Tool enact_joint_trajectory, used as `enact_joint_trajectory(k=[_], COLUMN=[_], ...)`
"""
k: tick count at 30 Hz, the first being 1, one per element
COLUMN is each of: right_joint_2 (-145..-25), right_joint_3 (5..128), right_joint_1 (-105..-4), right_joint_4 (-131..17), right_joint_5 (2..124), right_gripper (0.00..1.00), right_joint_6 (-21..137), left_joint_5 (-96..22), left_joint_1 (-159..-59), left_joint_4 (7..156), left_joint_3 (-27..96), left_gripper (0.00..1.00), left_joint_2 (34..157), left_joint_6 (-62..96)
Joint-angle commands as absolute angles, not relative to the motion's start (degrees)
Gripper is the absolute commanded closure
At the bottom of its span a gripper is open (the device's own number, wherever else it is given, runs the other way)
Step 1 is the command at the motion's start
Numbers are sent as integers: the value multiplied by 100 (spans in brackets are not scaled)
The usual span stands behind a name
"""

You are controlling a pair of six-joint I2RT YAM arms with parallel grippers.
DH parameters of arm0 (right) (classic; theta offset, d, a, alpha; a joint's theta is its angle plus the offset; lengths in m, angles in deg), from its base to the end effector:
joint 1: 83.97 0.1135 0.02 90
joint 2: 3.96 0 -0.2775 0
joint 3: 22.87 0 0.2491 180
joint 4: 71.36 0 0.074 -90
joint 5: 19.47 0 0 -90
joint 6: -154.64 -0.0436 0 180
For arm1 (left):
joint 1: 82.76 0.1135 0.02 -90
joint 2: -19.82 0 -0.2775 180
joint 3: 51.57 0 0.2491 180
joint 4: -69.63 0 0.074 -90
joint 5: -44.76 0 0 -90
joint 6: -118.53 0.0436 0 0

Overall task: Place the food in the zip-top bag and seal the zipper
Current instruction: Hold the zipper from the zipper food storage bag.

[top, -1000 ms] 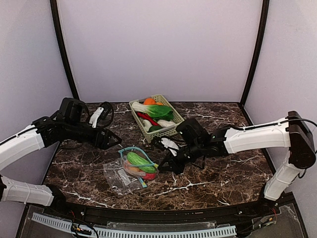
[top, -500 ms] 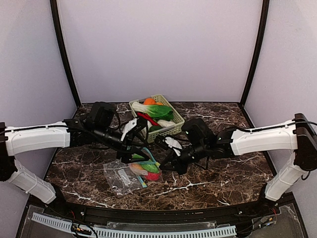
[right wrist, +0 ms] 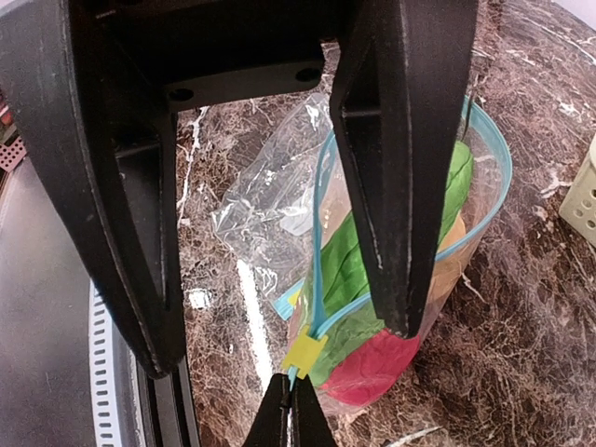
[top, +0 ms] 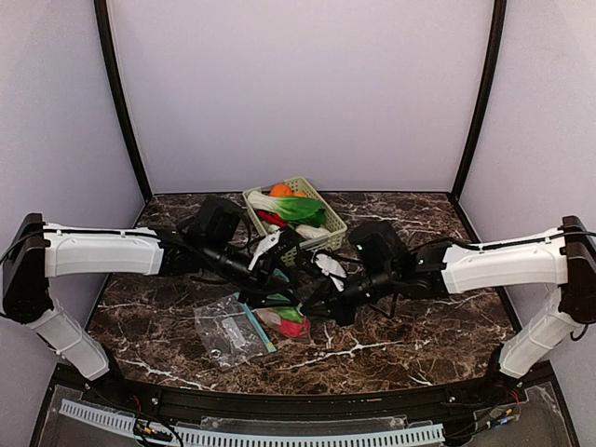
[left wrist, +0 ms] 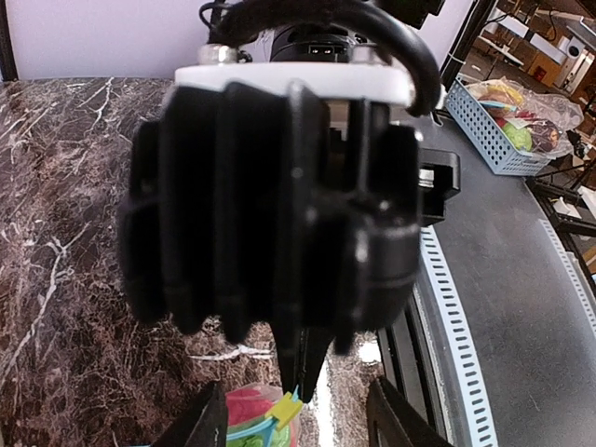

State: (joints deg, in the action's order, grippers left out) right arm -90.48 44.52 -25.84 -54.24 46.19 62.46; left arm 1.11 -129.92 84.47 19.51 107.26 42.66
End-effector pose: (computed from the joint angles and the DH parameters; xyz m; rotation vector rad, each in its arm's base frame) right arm 0.1591 0.2899 0.2416 -1.3173 1.9374 1.0272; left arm 0.2051 -0.2676 0.2666 1.4987 1.5408 -1.1923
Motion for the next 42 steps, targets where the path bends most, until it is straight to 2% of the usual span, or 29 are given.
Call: enact_joint_trajectory(k=[1,6,14,24,35,42], right_joint_2=[-8911,-8878,-8896,-8820,-8780,-8824], right_joint_3=[4289,4205,4184,4012,3993,4026], right_joint_1=[-2591,-2586,-2604,-2623,-2631,-2644], right_joint_4=[-5715,-5919,-6018,-6195,-6181,-6182], right_joint_5=[4633,4626,4565,4572,4573,4540], right_gripper=[100,100,100,100,100,100], right_joint_6=[6264,6229,6235,6161,6200,6209], left_joint_5=[388,506,522,1128,940,753], left_joint_1=[-13013,-13017,-13011,-12875,-12818,-12819], left_joint_4=[8159,8120,8132,7073,8522,8857], left_joint_3=[2020,2028,1951,1674,2076,2148], left_gripper=[51,56,57,50,52,59], left_joint_2=[10916,11174,11328,11440,11532,11474], left_joint_6=[4140,4070,4078,3031,3925,4173])
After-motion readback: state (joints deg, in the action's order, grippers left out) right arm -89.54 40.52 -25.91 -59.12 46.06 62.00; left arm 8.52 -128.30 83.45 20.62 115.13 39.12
